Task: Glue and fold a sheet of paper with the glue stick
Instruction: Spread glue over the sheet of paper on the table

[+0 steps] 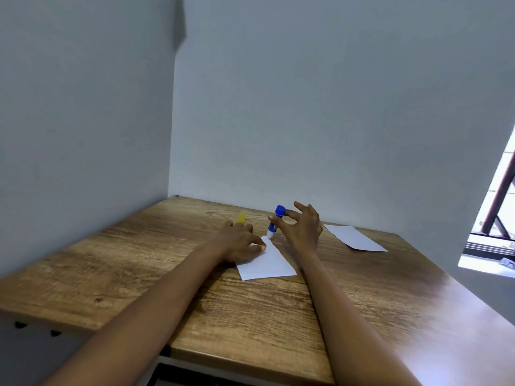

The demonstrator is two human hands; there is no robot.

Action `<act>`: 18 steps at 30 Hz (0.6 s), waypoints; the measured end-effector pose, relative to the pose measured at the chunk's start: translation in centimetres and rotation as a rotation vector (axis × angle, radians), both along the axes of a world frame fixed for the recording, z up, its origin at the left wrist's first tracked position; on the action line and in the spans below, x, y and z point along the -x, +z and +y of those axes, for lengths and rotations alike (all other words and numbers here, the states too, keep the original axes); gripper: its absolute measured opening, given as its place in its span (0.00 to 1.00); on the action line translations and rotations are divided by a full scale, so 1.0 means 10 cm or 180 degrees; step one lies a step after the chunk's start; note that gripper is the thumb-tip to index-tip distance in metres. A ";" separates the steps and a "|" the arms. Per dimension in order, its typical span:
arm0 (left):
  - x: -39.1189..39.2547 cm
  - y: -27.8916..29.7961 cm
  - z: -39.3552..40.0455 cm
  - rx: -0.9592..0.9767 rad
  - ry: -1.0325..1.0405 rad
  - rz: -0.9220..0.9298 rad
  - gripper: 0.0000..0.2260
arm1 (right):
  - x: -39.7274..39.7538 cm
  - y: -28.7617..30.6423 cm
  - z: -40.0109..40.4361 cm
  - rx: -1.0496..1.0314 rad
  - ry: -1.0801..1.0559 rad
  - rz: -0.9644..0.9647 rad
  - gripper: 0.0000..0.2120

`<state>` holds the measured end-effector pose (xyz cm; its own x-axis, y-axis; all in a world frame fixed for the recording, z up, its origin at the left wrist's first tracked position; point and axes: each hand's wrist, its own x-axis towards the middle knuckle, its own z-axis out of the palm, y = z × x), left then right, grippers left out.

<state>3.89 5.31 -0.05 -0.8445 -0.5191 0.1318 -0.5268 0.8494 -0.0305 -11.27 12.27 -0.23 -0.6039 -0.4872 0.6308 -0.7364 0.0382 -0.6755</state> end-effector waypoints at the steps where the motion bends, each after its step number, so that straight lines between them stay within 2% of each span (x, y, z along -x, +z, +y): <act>1: 0.00 -0.01 0.00 0.0025 -0.0016 0.0036 0.20 | 0.01 0.00 -0.01 -0.0030 -0.0040 0.0012 0.23; 6: -0.02 -0.03 -0.06 0.0067 0.0014 0.0380 0.20 | 0.01 -0.01 -0.01 -0.0110 -0.0114 0.0055 0.22; 10: -0.05 -0.09 -0.09 -0.0156 0.0170 -0.0082 0.25 | -0.02 0.01 -0.03 -0.0159 -0.0191 0.0110 0.22; 14: -0.06 -0.11 -0.12 -0.0289 0.0224 -0.0048 0.29 | -0.01 0.01 -0.03 -0.0204 -0.0348 0.0170 0.22; 18: -0.04 -0.12 -0.12 -0.0294 0.0286 -0.0075 0.30 | -0.02 0.00 -0.06 -0.0184 -0.0228 0.0144 0.22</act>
